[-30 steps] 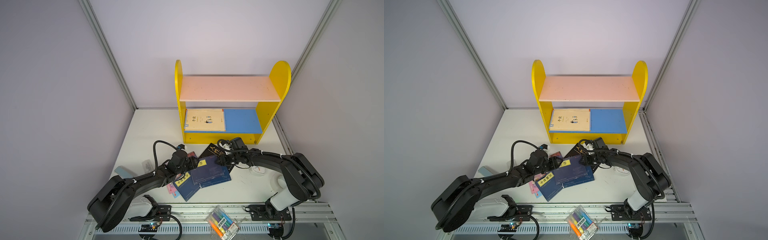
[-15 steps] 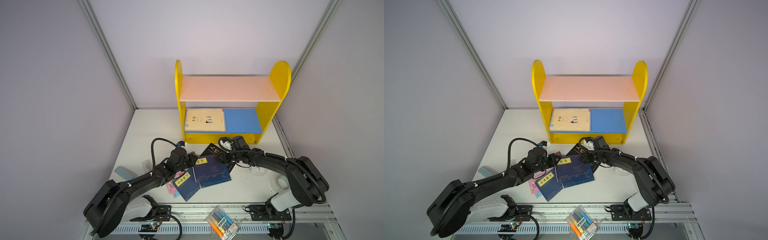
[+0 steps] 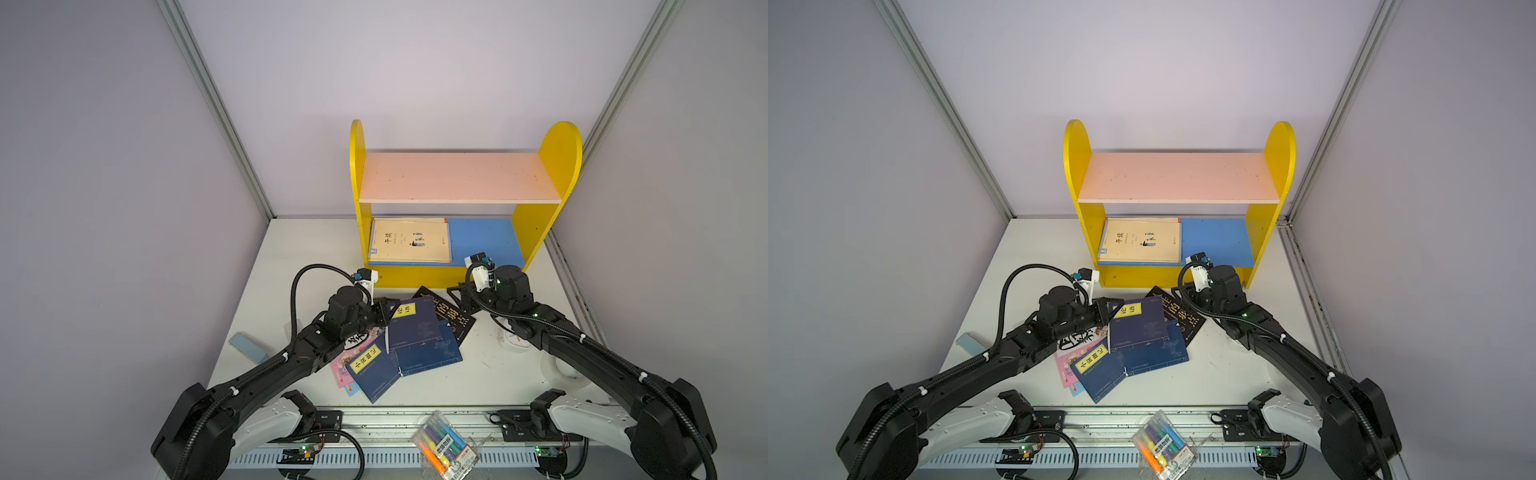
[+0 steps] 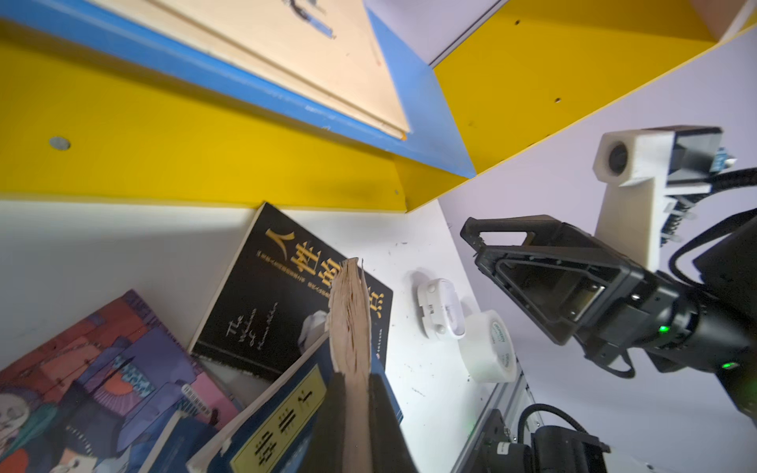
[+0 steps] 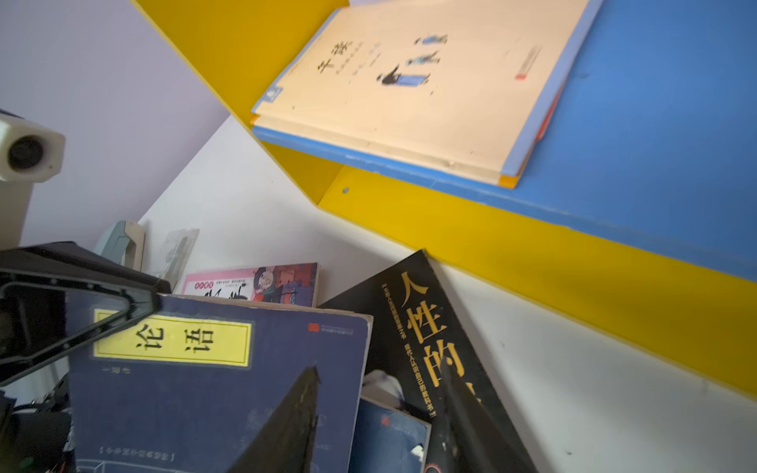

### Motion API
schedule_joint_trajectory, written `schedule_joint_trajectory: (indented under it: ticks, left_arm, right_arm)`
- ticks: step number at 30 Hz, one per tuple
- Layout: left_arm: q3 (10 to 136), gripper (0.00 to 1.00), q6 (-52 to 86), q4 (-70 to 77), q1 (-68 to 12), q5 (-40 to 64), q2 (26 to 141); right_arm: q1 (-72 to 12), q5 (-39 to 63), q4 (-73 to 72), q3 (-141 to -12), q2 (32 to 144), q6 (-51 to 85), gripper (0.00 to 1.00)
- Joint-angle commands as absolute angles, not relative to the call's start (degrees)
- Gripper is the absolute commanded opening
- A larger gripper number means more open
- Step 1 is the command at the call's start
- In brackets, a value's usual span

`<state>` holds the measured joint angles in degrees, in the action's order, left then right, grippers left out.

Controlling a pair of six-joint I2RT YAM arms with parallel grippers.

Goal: Stacking books/files
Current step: Pick up the book from the book, then place the book at the bookshelf.

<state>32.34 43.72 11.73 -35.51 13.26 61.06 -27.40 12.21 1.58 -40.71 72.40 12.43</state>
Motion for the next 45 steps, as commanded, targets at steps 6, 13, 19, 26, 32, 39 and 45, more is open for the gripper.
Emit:
schedule_joint_trajectory:
  ticks: [6, 13, 19, 26, 32, 39, 45]
  left_arm:
    - [42.8, 0.0, 38.82, 7.6, -35.24, 18.01, 59.5]
    - [57.05, 0.0, 33.49, 0.46, -34.5, 23.45, 61.33]
    - [71.86, 0.0, 31.16, -3.93, -34.19, 28.42, 67.5]
    - [90.05, 0.0, 30.13, -10.9, -33.42, 28.82, 77.15]
    - [101.56, 0.0, 33.6, -9.75, -30.75, 27.99, 85.2]
    - [110.47, 0.0, 41.77, -4.92, -27.0, 26.65, 93.46]
    - [113.66, 0.0, 41.52, -7.64, -26.98, 15.67, 96.05]
  right_arm:
    - [-22.58, 4.98, 2.73, -38.49, 65.08, 12.39, 0.54]
    - [-21.09, 4.03, 2.44, -35.52, 63.15, 12.24, 0.53]
    - [-21.12, 5.75, 1.16, -34.37, 65.14, 12.52, 0.53]
    - [-21.1, 8.04, -0.37, -32.77, 65.02, 12.04, 0.52]
    - [-21.19, 14.94, -1.7, -33.74, 59.87, 7.89, 0.53]
    - [-21.18, 20.07, 4.41, -43.02, 58.56, 4.92, 0.55]
    - [-21.27, 26.48, 7.6, -50.46, 59.68, 4.16, 0.55]
